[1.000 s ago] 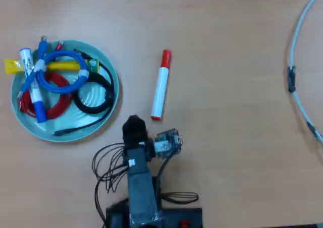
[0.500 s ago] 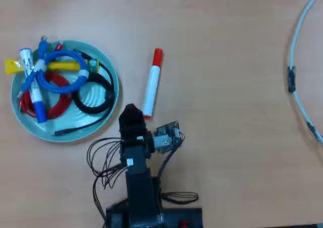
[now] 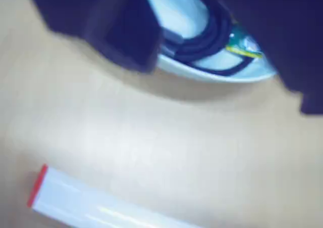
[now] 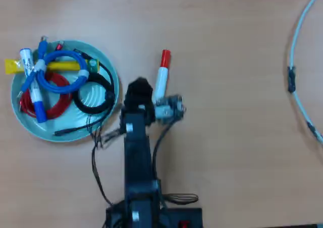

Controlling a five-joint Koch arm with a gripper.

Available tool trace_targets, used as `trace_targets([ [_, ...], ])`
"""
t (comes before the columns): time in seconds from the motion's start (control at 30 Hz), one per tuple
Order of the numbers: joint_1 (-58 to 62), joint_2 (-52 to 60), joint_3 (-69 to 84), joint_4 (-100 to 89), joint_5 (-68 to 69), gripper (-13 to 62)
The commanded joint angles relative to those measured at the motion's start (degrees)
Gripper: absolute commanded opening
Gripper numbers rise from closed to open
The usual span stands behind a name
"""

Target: Pick up the red pen and put it in the green bowl

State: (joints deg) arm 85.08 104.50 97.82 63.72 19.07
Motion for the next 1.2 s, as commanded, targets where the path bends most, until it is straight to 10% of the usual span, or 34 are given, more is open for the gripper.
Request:
trace_targets([
  [0.0,0.6,-4.6,-8.6,3.0,6.9,31.4],
  [0.47,6.6,-18.4,-17.8,5.7,44.9,31.5],
  [1.17,7.9,-34.2,-24.1,6.4,58.3,32.3],
])
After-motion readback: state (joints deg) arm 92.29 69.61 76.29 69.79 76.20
